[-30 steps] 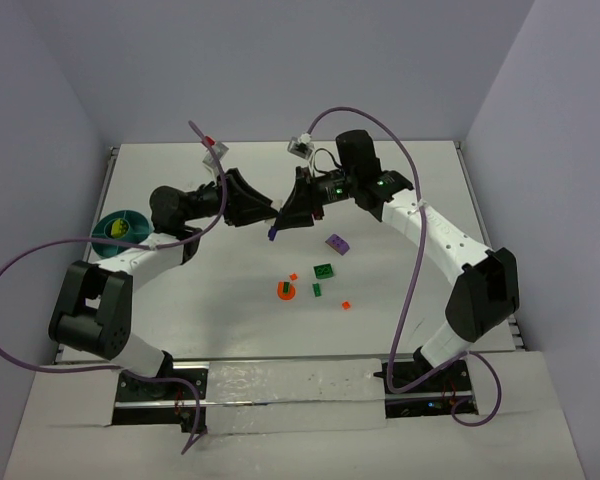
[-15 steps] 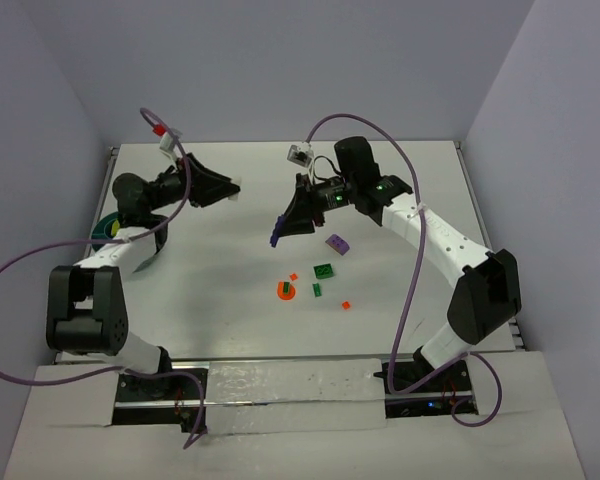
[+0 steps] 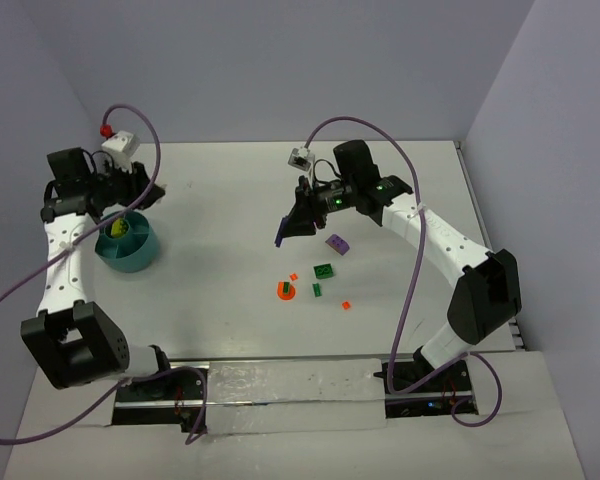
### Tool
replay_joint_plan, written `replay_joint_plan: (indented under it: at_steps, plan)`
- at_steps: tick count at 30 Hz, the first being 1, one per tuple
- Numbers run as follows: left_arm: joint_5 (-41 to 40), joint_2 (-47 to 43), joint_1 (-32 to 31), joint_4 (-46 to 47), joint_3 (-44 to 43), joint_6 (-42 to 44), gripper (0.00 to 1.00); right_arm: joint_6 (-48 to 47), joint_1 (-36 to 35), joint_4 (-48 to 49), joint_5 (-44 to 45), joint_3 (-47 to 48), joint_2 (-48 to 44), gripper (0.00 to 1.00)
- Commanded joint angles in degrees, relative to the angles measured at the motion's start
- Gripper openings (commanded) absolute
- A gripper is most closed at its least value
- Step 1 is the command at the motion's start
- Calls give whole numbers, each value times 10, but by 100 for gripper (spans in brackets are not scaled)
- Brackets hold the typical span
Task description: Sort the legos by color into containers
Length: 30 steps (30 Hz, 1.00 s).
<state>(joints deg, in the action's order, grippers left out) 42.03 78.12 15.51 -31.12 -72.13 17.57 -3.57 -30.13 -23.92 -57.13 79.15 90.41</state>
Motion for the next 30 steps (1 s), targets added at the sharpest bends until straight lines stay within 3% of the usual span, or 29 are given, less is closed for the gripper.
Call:
replay_joint_plan:
  at_steps: [1,9,16,30]
  plan:
    - [-115,-7,23,-169,1,171,0,-20,-4,-15,21,12,2,0]
    - [-207,-12,35,-171,30,222,1,-24,-3,-21,26,12,9,0]
    - [-270,-24,35,-128,65,242,12,-24,-3,-29,25,23,20,0]
    - [-305,-45,35,-57,99,292,34,-19,-3,-37,16,35,33,0]
